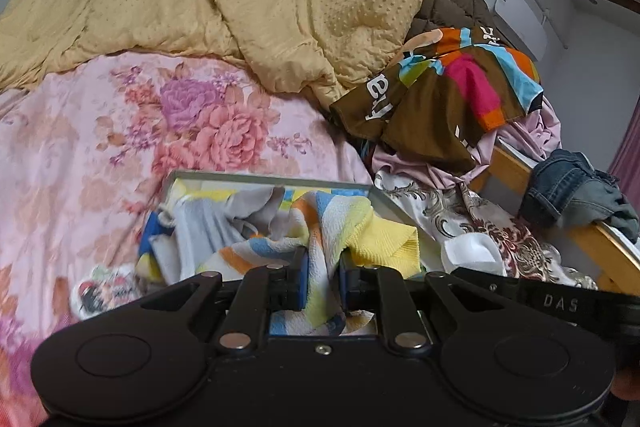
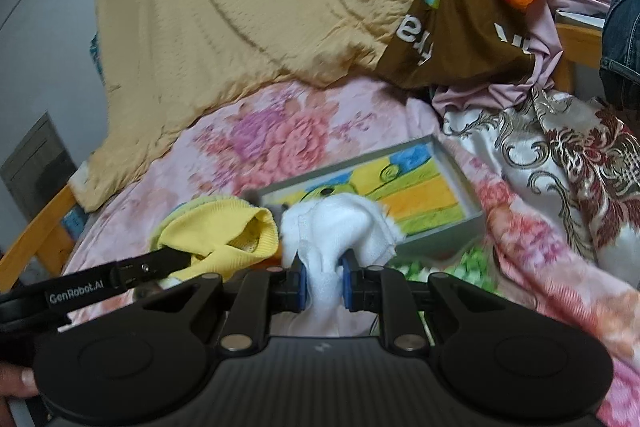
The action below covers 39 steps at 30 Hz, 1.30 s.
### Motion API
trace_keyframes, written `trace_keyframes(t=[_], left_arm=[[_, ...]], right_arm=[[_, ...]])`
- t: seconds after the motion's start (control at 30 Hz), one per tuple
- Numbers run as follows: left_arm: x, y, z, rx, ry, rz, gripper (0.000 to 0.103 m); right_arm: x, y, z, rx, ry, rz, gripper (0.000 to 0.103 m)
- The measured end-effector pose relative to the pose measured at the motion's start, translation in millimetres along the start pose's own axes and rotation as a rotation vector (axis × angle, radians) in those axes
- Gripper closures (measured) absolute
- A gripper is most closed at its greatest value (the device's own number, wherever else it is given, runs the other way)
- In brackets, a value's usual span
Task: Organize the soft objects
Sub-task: 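Carry the striped towel and white cloth over the tray with both grippers, then lower both items into the tray and open both grippers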
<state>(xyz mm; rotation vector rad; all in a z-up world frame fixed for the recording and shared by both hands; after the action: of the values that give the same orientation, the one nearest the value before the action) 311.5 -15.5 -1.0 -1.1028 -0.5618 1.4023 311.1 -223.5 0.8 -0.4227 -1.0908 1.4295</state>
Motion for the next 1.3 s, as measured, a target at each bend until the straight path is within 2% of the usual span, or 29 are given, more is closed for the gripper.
trace_keyframes(t=[0.2,0.6,1.0,1.3], left_arm=[[8.1,-2.1,-31.4,-0.026,-0.016,-0.048,0.087],[29.9,-1.8,-70.5,-0.036,-0.042,-0.067,0.086],[44.4,5.5,-90.6,-0.021,-0.030,-0.024,0.084],[46.4,9.1,-95.7,-0.011,-0.024,-0.009,0.079]], right_arm=[[-7.3,-13.6,-24.9,-0.015,0.009,-0.031,0.084],[-11.8,-30.5,-71.2,-0.023,0.065,-0.066,0.084],[-12.2,-26.3,-102.8,0.014,0.096,-0.048,0.081],[-11.7,-23.8,-115.7,0.031,0.100,-0.044,0.079]])
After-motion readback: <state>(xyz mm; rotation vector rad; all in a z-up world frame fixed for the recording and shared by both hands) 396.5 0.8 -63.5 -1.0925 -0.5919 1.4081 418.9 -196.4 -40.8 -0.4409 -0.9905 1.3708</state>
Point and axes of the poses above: each gripper's, at about its wrist camera, not at the fingertips, and z roughly against the way its jaws point, x to its left, y to its underside, the point moved 2 cm from there along -z, roughly the way its jaws point
